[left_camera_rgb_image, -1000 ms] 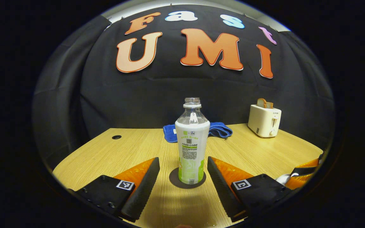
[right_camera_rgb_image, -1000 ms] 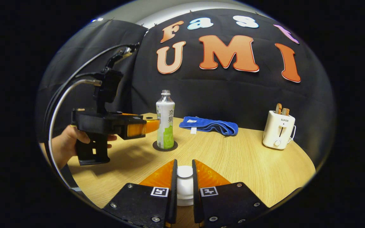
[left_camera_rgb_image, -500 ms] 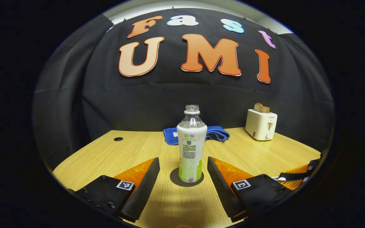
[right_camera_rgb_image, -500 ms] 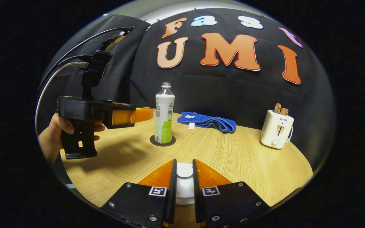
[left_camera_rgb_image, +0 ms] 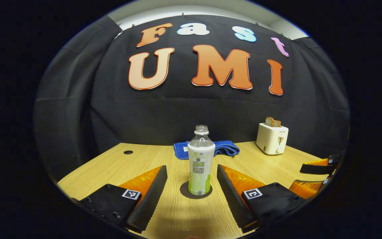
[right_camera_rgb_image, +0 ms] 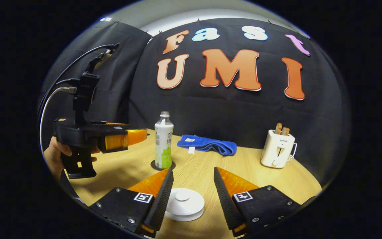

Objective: Open the teacup lid with one hand, grasp the water bottle and pour water into the teacup with the other hand; after pouring, place the water bottle on the coaster and then close the teacup lid.

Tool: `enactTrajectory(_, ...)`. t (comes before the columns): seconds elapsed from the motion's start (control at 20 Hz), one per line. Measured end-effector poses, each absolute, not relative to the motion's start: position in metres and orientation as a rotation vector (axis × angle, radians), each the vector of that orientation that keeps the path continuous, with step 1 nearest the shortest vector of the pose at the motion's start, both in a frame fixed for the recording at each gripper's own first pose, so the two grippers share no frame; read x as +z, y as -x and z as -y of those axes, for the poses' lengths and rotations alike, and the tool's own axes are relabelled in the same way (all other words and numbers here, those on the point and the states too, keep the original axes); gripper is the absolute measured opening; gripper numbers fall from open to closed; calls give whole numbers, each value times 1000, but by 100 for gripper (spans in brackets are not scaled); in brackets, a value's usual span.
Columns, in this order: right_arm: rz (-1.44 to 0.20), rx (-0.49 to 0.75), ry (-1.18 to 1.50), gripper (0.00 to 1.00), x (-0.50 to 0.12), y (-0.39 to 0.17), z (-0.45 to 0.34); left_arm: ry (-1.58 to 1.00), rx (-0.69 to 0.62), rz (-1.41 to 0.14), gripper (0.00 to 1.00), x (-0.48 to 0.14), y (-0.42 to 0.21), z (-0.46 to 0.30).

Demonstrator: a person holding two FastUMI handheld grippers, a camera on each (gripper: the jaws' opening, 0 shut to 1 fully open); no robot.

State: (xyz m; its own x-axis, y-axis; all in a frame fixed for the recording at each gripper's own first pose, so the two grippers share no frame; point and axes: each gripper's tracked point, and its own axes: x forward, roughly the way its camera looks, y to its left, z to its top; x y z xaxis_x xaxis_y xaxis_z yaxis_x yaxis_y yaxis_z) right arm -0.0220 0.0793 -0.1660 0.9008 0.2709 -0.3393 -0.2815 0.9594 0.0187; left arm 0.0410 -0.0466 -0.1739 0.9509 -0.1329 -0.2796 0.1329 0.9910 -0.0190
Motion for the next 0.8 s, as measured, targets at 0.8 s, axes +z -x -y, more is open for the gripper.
enactTrajectory(0.8,-127,75,58,89,-59,-13,-46,1,-50,-83,95,-62,-10,-8)
